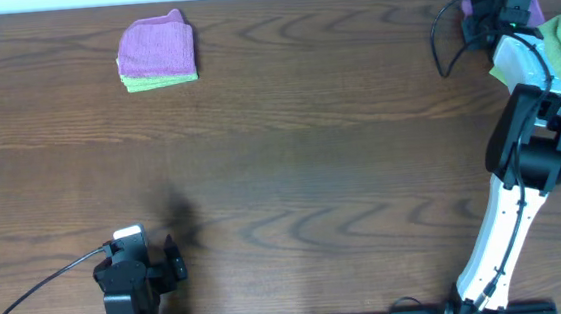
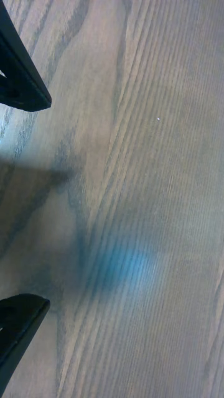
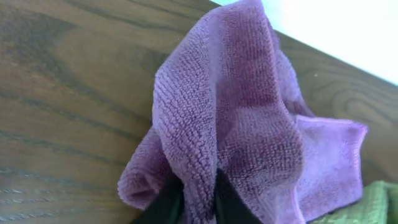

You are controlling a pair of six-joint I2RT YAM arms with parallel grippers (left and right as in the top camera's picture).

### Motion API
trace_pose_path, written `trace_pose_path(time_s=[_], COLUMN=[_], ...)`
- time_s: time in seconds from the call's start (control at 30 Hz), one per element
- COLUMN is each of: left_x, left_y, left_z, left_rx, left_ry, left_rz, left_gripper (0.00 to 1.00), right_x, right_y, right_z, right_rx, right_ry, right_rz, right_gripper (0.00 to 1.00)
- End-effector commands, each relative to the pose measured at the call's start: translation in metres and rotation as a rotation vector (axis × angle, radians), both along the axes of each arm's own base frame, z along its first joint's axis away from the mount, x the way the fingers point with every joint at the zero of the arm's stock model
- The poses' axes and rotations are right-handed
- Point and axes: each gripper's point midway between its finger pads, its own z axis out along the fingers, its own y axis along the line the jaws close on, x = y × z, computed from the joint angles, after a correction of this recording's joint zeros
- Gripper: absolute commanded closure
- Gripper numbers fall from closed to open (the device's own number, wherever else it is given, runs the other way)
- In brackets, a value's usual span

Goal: Fold the cloth
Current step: 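Reach the right gripper to the purple cloth at top right and grasp it, then carry the purple cloth to table center and lay it down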

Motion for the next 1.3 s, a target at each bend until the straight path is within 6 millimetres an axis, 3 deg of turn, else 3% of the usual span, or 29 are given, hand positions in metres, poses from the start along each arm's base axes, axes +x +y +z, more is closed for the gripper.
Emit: trace_pose_path(time_s=[0.0, 0.03, 0.23, 0.33, 0.47, 0.53, 0.6, 0.7, 0.73, 0.8, 0.9, 0.93, 1.0, 1.03, 1.07, 1.17, 1.27], left_x=[-0.006, -0.006, -0.006, -0.006, -0.006, -0.006, -0.006, -0.006, -0.006, -0.006, -0.006, -0.006, -0.006, -0.006, -0.006, -0.006, -0.006], left_y=[0.002, 0.002, 0.002, 0.002, 0.002, 0.002, 0.002, 0.002, 0.002, 0.002, 0.002, 0.002, 0.002, 0.002, 0.002, 0.002, 0.002], left_z=[-0.013, -0.013, -0.013, -0.013, -0.013, -0.013, -0.013, -0.013, -0.013, -0.013, -0.013, -0.013, -0.013, -0.013, -0.013, -0.013, -0.013], left_rx=[0.018, 0.018, 0.018, 0.018, 0.018, 0.018, 0.018, 0.018, 0.018, 0.018, 0.018, 0.018, 0.018, 0.018, 0.018, 0.018, 0.018], left_ry=[0.049, 0.049, 0.049, 0.049, 0.049, 0.049, 0.049, 0.049, 0.049, 0.049, 0.049, 0.049, 0.049, 0.049, 0.049, 0.049, 0.049], left_rz=[-0.001, -0.001, -0.001, -0.001, -0.001, -0.001, -0.001, -0.001, -0.001, -0.001, -0.001, -0.001, -0.001, -0.001, -0.001, -0.001, -0.001], left_gripper=[0.05, 0.05, 0.05, 0.05, 0.05, 0.05, 0.05, 0.05, 0.05, 0.05, 0.05, 0.05, 0.05, 0.05, 0.05, 0.05, 0.05], right_x=[0.004, 0.003, -0.010, -0.022, -0.045, -0.061, -0.082, -0.127, -0.137, -0.132, -0.093, -0.104, -0.153, -0.167, -0.172, -0.173, -0.206], right_y=[-0.003, -0.002, 0.018, 0.037, 0.075, 0.111, 0.158, 0.245, 0.263, 0.267, 0.218, 0.250, 0.333, 0.351, 0.359, 0.356, 0.383], right_z=[0.022, 0.031, 0.067, 0.094, 0.144, 0.168, 0.183, 0.207, 0.215, 0.232, 0.263, 0.245, 0.215, 0.209, 0.207, 0.210, 0.197], right_rx=[-0.033, -0.031, 0.009, 0.025, 0.066, 0.112, 0.196, 0.379, 0.381, 0.249, 0.086, 0.151, 0.297, 0.292, 0.258, 0.194, 0.114], right_ry=[-0.025, -0.031, -0.011, 0.008, 0.013, 0.025, 0.065, 0.137, 0.142, 0.078, -0.154, -0.068, 0.158, 0.204, 0.214, 0.147, 0.249], right_rz=[-0.022, -0.023, -0.024, 0.000, 0.031, 0.092, 0.209, 0.422, 0.462, 0.422, 0.016, 0.111, 0.396, 0.453, 0.452, 0.197, 0.303], right_gripper=[0.93, 0.99, 0.99, 0.99, 0.99, 0.99, 0.99, 0.99, 0.99, 0.99, 0.99, 0.99, 0.99, 0.99, 0.99, 0.99, 0.99])
